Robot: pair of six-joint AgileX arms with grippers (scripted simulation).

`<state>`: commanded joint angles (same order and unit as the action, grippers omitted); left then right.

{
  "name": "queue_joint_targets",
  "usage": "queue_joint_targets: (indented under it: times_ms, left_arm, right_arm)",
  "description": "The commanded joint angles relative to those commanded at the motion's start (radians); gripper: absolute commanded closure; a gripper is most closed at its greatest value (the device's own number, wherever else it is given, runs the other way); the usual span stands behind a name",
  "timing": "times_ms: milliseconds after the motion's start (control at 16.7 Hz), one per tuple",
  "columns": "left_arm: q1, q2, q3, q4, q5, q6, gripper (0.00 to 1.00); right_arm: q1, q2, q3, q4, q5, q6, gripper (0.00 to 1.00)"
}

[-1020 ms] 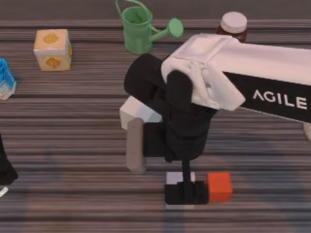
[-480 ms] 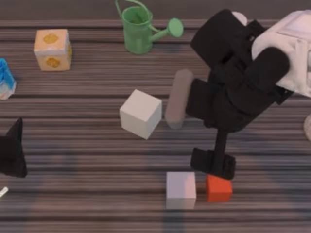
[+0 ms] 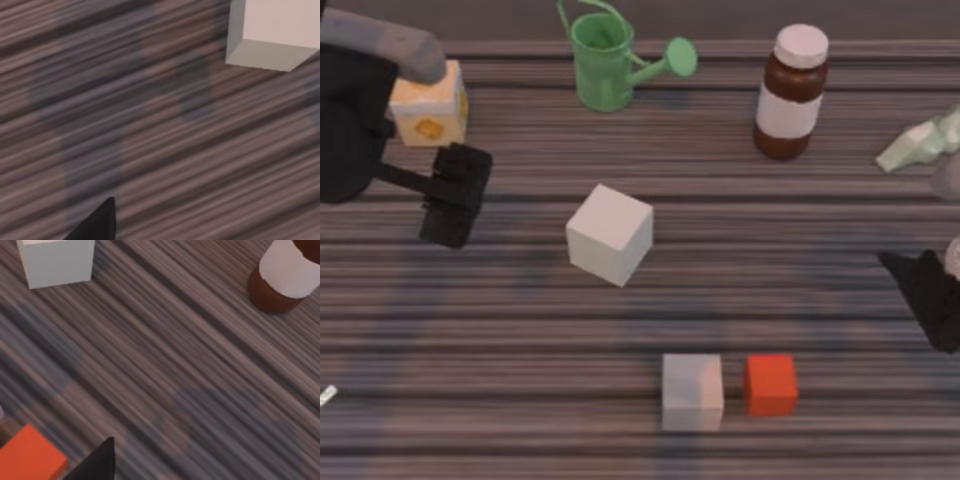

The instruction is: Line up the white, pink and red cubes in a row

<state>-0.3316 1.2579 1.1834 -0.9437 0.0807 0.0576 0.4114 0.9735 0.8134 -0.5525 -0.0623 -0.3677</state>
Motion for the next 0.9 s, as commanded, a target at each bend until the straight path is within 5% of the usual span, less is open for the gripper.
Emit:
queue_joint_targets:
  times_ms: [420, 900]
  left_arm:
    - [-0.138, 0.787, 0.641, -0.391, -0.013, -0.019, 0.0]
    - [-0.198, 1.141, 1.038, -0.46, -0.069, -0.06, 0.0]
  right_arm:
    - [-0.246, -0.583, -0.491, 0.313, 0.018, 0.212, 0.0]
    - [-0.393, -0.95, -0.796, 0.538, 0.059, 0.358, 0.0]
